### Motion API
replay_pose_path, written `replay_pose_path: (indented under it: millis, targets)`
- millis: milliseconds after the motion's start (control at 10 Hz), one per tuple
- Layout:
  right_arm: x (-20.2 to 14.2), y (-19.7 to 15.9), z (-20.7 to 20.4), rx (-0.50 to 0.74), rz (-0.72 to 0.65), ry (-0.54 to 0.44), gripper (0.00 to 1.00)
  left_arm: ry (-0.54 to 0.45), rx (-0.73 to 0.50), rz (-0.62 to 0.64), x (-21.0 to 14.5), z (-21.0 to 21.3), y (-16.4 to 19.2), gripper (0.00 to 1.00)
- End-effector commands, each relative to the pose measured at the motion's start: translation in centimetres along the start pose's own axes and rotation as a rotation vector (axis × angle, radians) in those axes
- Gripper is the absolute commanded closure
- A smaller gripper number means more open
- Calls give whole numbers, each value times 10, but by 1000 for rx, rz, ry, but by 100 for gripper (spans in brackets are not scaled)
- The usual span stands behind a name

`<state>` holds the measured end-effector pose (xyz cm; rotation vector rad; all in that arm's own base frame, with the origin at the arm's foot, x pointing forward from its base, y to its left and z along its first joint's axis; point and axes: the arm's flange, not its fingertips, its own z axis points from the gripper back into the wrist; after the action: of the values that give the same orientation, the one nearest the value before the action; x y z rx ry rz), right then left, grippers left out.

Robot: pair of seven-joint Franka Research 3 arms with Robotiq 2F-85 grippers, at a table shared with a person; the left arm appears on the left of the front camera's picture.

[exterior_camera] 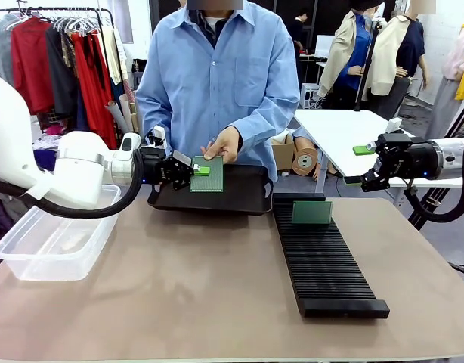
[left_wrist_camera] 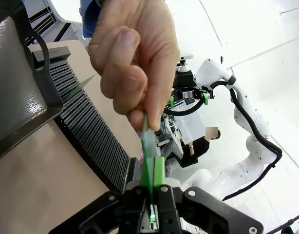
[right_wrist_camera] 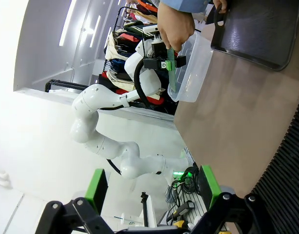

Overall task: Sort PCBs into racks and boxes based on the side picked up.
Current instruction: If the short side of the Blank PCB is picked up, insert it into the PCB Rack ; if the long side is picked up, place it in the Organizing box.

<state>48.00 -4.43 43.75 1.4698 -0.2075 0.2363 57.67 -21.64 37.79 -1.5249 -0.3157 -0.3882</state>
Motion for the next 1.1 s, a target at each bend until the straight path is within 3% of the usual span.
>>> replay_pose_path:
  millis: [0,1000]
  targets:
    - [1,2,-1,8,4,-11,0,-7,-6,-1,1,0,-1,100]
    - [1,2,-1,8,4,-11,0,-7,-6,-1,1,0,-1,100]
